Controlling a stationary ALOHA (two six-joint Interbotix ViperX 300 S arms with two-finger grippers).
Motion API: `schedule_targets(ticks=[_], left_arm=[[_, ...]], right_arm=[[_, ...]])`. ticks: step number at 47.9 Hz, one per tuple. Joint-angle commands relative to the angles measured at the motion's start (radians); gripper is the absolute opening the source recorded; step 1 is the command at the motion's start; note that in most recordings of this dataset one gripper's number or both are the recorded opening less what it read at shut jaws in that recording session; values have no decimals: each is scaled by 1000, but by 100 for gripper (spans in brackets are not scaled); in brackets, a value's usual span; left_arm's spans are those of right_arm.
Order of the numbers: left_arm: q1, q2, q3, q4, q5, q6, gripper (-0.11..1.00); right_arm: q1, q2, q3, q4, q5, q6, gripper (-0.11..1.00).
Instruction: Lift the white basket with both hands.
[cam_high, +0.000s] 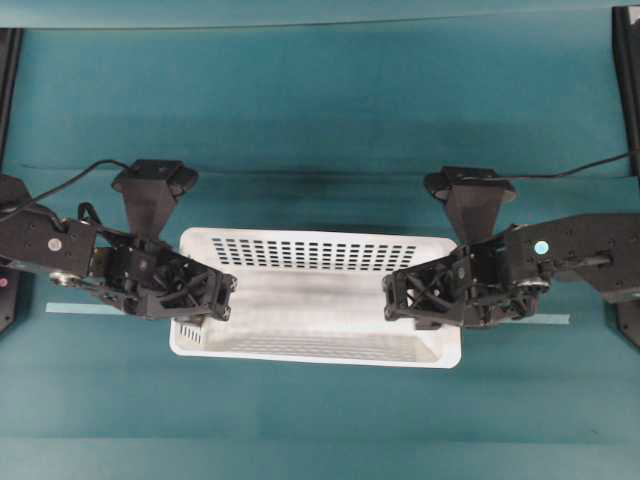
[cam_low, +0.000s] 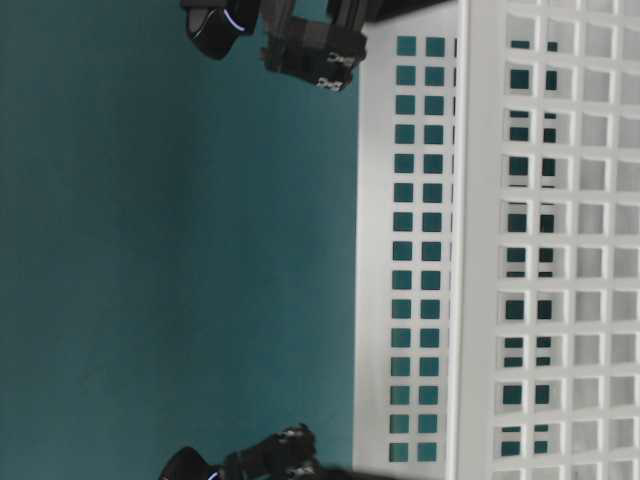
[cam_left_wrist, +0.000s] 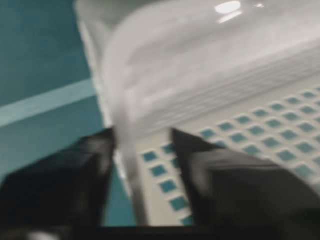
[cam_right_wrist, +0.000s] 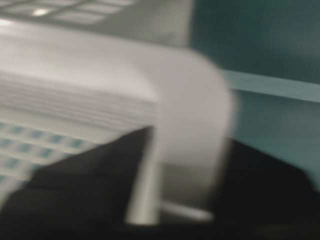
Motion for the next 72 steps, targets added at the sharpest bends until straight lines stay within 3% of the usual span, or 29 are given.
schedule_targets(ticks=[1, 6, 10, 15, 32, 42, 55, 61, 72], left_arm=[[3, -12, -11, 5, -8, 3, 63], [3, -12, -11, 5, -18, 3, 90], [3, -12, -11, 5, -28, 3, 91], [3, -15, -9, 3, -29, 6, 86], [2, -140, -11, 5, -12, 64, 88], [5, -261, -3, 3, 9, 126, 88], [35, -419, 43, 5, 3, 141, 88], [40, -466, 64, 3, -9, 140, 88], [26, -462, 63, 3, -67, 175, 88]], right_arm=[[-2, 0, -3, -8, -5, -2, 62], [-20, -6, 5, -29, 6, -8, 87], [-37, -14, 9, -48, 17, -14, 97], [-48, -35, 9, -55, 18, -25, 95], [-77, -198, 18, -55, 40, -103, 95], [-101, -304, 17, -57, 14, -224, 95], [-123, -430, 60, -57, -103, -371, 95], [-129, -472, 97, -57, -164, -377, 95], [-129, -495, 109, -57, -156, -391, 95]])
